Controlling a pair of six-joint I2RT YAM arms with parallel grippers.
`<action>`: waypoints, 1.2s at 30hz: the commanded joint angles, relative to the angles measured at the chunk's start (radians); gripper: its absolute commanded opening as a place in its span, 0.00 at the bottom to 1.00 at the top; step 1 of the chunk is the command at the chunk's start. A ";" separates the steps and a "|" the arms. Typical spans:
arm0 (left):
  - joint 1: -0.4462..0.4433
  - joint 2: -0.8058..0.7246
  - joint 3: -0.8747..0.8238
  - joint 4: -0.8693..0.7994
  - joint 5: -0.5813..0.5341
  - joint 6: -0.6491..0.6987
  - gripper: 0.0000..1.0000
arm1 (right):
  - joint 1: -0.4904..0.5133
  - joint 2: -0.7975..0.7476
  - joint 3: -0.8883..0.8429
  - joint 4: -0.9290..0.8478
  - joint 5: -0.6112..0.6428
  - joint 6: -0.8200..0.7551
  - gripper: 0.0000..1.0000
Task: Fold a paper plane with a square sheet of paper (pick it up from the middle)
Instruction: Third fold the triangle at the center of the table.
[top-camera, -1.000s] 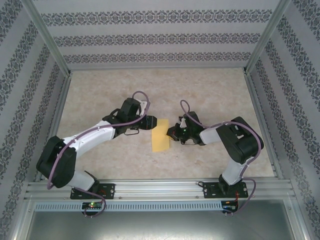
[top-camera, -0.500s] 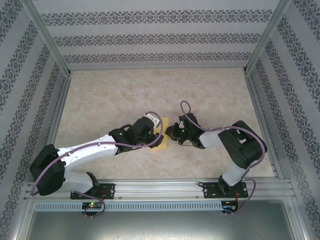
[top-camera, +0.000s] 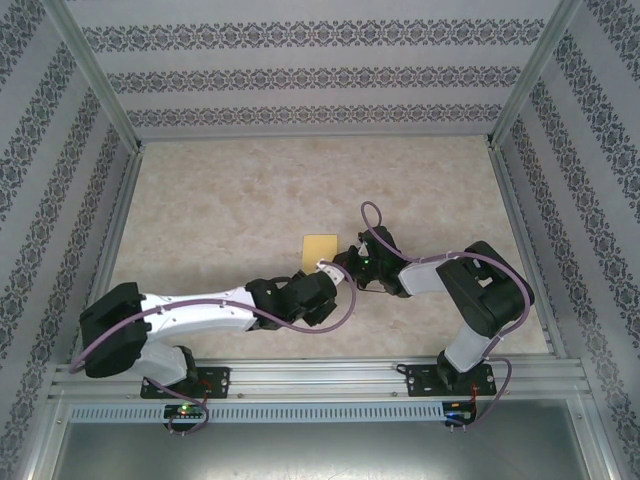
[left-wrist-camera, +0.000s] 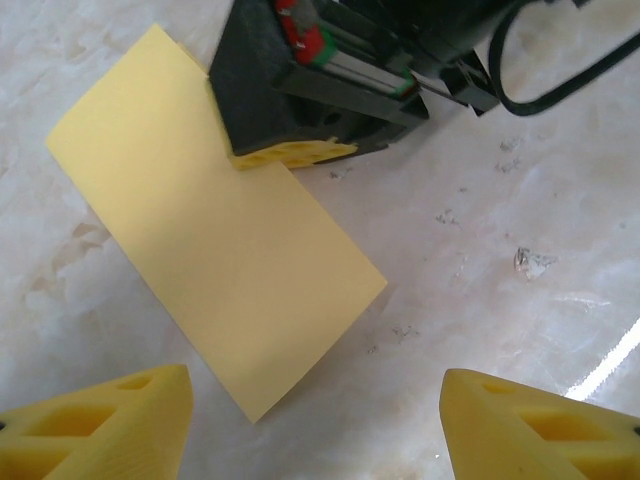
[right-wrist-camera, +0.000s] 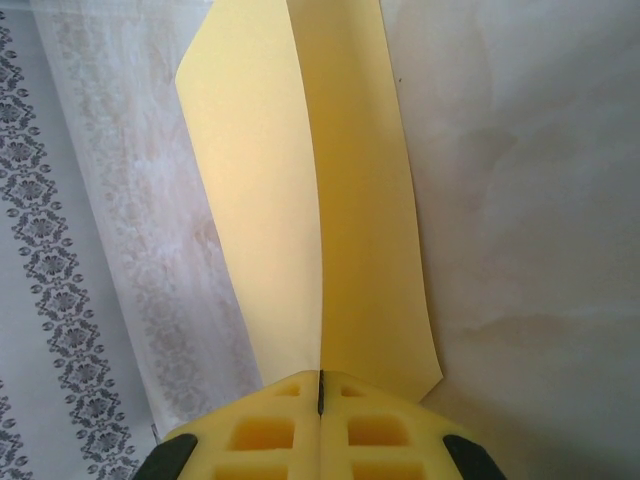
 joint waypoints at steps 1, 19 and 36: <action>-0.032 0.041 0.039 -0.050 -0.039 0.034 0.68 | -0.013 0.002 0.024 -0.012 -0.013 -0.009 0.00; -0.057 0.120 0.076 -0.064 -0.069 0.079 0.72 | -0.017 -0.003 0.029 -0.027 -0.026 -0.004 0.00; -0.050 0.243 0.050 0.090 -0.199 0.144 0.73 | -0.017 -0.002 0.030 -0.024 -0.031 0.001 0.00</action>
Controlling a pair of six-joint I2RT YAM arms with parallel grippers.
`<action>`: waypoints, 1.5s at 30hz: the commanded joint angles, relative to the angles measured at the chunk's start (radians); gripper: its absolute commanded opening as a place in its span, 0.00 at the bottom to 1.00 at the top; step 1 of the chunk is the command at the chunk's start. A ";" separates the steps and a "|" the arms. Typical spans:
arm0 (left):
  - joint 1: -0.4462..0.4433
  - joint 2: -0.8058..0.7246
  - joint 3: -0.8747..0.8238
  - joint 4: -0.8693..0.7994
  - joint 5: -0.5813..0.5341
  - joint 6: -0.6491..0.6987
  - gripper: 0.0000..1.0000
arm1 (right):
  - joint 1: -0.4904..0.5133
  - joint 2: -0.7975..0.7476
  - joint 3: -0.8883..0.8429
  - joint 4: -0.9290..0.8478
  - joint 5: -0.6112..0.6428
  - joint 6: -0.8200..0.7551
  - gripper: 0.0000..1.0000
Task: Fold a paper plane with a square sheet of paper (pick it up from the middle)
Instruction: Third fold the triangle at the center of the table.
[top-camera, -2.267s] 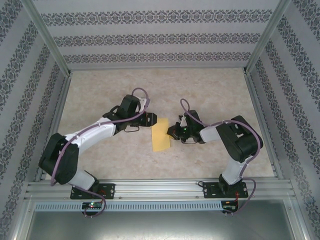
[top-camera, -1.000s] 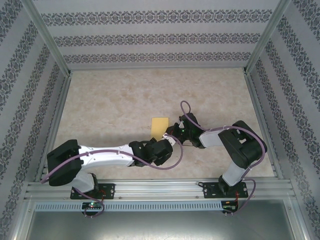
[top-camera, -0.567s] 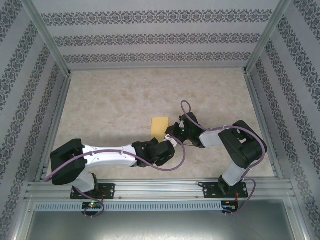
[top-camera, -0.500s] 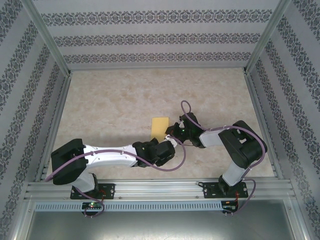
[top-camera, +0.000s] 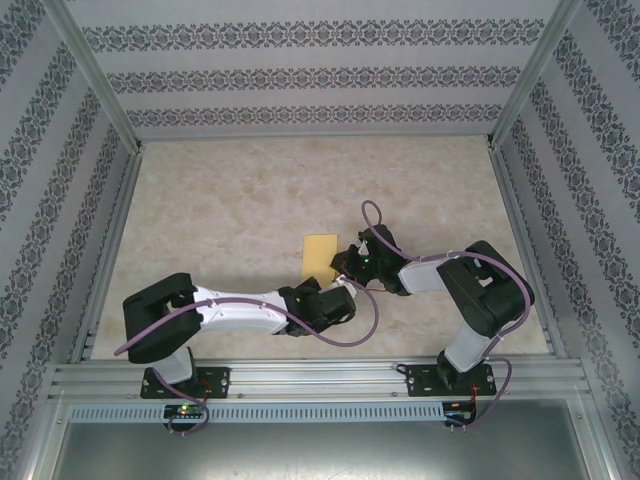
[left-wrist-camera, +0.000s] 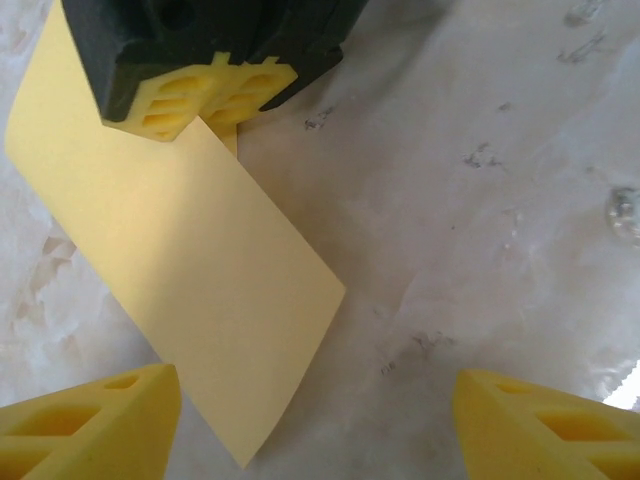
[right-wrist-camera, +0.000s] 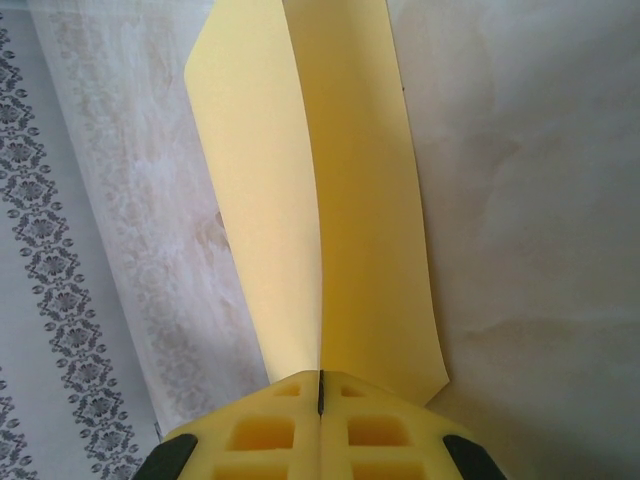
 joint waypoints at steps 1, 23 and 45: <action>-0.001 0.017 0.004 0.074 -0.067 0.032 0.73 | -0.009 -0.001 0.016 0.000 -0.020 0.001 0.00; 0.049 -0.009 -0.022 0.135 -0.076 0.015 0.06 | -0.012 -0.013 0.006 0.000 -0.016 -0.008 0.00; 0.347 -0.165 -0.087 0.177 0.585 -0.091 0.00 | -0.084 -0.267 0.050 -0.391 0.116 -0.250 0.41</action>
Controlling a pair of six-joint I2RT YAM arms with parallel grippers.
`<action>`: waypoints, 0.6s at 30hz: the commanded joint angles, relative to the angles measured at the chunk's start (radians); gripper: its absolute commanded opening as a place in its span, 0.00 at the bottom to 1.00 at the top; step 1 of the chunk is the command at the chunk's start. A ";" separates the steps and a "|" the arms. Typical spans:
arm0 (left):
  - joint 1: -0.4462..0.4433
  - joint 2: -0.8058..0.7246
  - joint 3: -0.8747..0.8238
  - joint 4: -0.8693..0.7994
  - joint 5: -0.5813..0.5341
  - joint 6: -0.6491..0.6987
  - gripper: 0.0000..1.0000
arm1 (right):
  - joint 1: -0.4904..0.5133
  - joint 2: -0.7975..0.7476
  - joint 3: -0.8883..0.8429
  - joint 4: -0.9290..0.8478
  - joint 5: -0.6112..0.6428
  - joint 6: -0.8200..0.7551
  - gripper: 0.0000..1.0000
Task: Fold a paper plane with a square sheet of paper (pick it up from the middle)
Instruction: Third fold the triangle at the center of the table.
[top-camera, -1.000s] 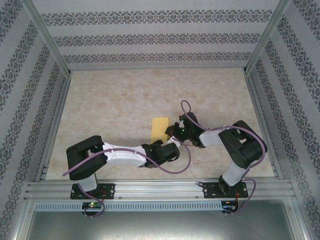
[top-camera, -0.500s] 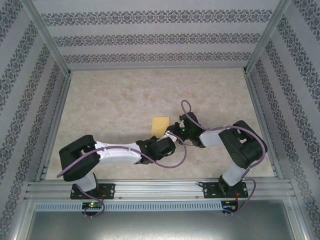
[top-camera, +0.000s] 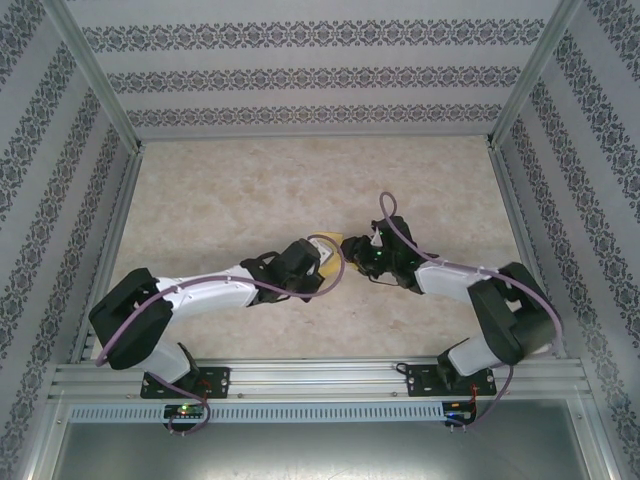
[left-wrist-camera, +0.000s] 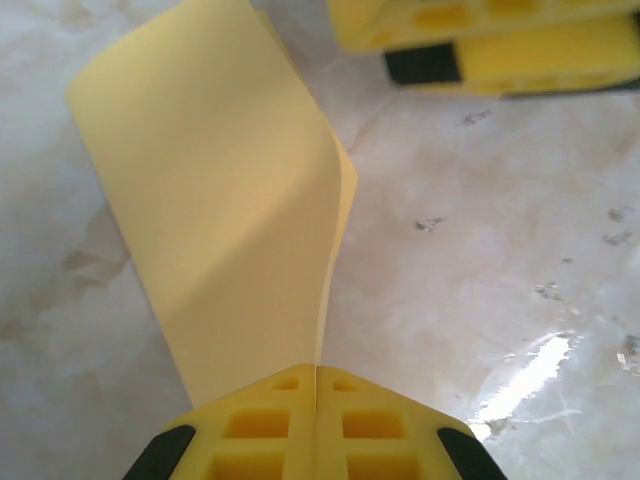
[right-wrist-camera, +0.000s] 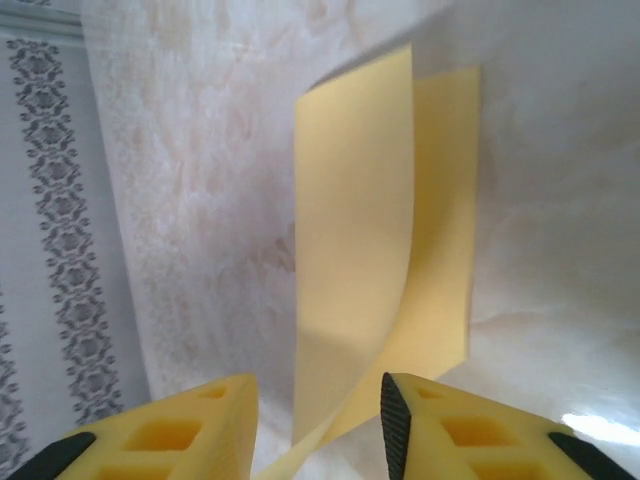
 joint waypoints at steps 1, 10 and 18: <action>0.036 0.003 0.002 0.027 0.196 -0.036 0.00 | -0.012 -0.054 0.053 -0.208 0.091 -0.150 0.41; 0.094 0.068 0.043 0.037 0.391 -0.066 0.00 | -0.013 0.178 0.281 -0.317 -0.034 -0.291 0.15; 0.150 0.081 0.037 0.068 0.473 -0.106 0.00 | 0.024 0.398 0.506 -0.498 -0.057 -0.403 0.07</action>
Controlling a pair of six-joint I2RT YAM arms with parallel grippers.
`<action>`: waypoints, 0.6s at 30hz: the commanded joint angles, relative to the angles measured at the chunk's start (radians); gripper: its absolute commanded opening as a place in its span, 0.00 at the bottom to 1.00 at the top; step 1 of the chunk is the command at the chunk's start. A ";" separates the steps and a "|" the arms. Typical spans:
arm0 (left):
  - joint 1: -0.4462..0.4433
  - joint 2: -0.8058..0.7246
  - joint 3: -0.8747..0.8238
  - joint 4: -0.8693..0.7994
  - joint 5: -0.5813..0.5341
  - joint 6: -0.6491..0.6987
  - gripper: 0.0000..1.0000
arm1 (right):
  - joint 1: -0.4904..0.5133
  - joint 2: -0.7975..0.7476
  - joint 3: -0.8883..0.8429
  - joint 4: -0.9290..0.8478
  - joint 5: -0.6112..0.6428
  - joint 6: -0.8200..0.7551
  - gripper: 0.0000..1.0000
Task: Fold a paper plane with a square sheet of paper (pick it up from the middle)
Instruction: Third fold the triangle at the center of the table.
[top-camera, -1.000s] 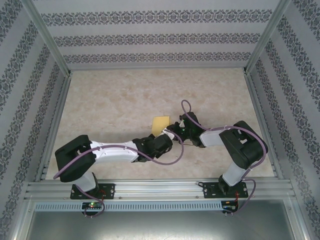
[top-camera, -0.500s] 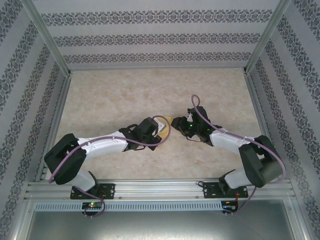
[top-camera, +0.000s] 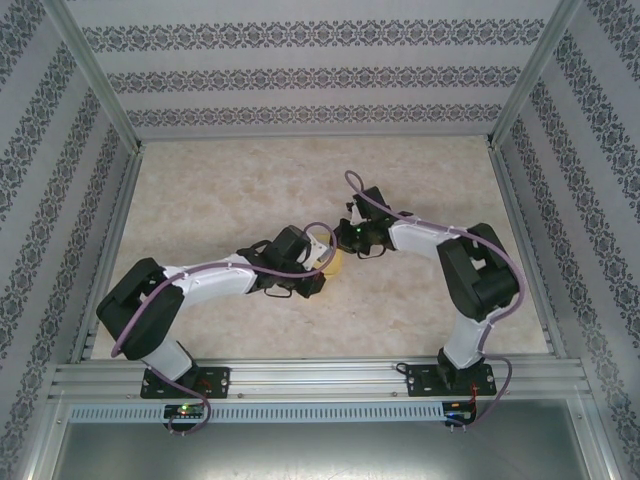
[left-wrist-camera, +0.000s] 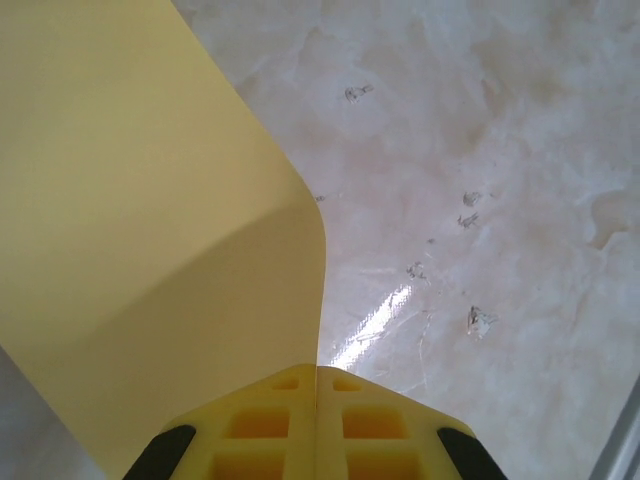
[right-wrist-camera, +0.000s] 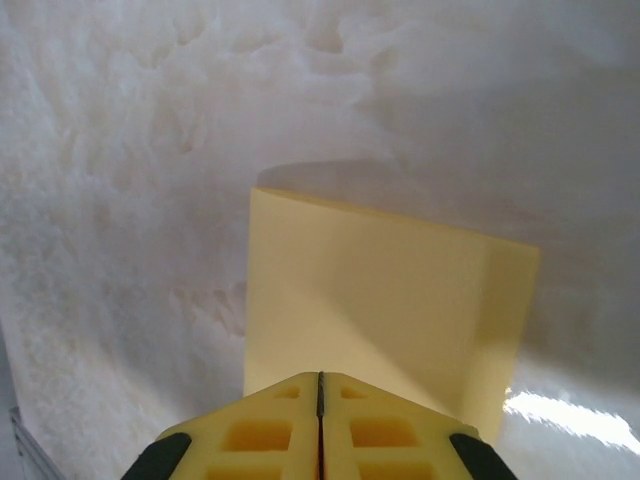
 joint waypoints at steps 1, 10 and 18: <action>0.034 0.018 0.021 0.045 0.077 -0.037 0.00 | 0.020 0.058 0.045 -0.092 -0.026 -0.066 0.07; 0.099 0.052 0.022 0.066 0.160 -0.055 0.00 | 0.031 0.137 0.104 -0.204 0.058 -0.153 0.07; 0.174 0.096 0.024 0.083 0.193 -0.069 0.00 | 0.031 0.125 0.086 -0.193 0.062 -0.172 0.07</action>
